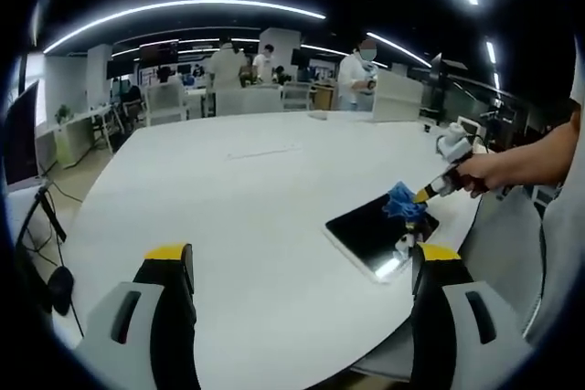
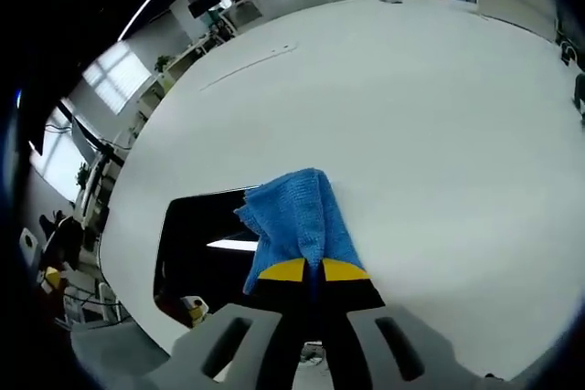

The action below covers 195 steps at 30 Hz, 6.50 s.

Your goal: Wipe the mirror surface with the cleaning cloth until all visible marks leave the cleaned area.

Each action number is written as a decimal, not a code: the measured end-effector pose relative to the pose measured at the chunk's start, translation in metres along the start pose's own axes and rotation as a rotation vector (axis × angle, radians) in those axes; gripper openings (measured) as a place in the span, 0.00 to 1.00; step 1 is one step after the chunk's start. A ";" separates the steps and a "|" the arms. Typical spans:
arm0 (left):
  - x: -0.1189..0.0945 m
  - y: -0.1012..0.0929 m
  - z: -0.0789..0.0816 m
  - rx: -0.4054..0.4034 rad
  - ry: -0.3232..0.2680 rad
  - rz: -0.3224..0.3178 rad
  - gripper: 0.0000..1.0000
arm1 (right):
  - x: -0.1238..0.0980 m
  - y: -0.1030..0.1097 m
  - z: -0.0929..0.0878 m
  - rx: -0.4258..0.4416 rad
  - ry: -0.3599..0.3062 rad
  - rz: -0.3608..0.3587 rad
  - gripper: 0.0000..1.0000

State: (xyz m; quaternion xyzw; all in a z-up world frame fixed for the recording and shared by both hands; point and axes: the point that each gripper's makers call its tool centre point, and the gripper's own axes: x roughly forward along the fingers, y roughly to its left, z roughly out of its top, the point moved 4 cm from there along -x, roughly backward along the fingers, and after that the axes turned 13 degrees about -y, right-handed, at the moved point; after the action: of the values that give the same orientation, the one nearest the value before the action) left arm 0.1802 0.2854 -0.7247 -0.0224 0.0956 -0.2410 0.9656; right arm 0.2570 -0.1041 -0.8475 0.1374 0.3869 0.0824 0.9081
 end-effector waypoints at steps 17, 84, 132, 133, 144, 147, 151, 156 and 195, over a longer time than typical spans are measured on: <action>-0.006 -0.009 -0.008 -0.034 0.013 -0.029 0.99 | -0.012 -0.001 -0.014 0.017 0.024 -0.024 0.00; -0.029 0.020 -0.013 -0.007 -0.023 0.020 0.99 | -0.034 0.022 -0.045 0.069 0.020 -0.035 0.00; -0.030 0.024 -0.013 -0.012 -0.024 0.025 0.99 | -0.010 0.086 -0.055 0.042 0.054 0.044 0.00; -0.030 0.024 -0.013 -0.012 -0.024 0.025 0.99 | -0.010 0.089 -0.056 0.037 0.055 0.046 0.00; -0.033 0.028 -0.014 -0.014 -0.024 0.028 0.99 | -0.008 0.109 -0.059 0.045 0.079 0.070 0.00; -0.034 0.032 -0.015 -0.013 -0.025 0.031 0.99 | -0.007 0.114 -0.059 0.037 0.083 0.078 0.00; -0.034 0.032 -0.013 -0.016 -0.029 0.037 0.99 | -0.005 0.117 -0.060 0.026 0.088 0.084 0.00; -0.034 0.029 -0.016 -0.017 -0.026 0.038 0.99 | -0.003 0.122 -0.061 0.027 0.095 0.095 0.00; -0.038 0.026 -0.017 -0.020 -0.020 0.045 0.99 | 0.014 0.166 -0.073 0.001 0.108 0.172 0.00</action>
State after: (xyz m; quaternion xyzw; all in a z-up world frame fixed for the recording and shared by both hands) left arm 0.1557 0.3268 -0.7374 -0.0325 0.0888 -0.2182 0.9713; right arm 0.2064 0.0701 -0.8536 0.1658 0.4222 0.1672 0.8754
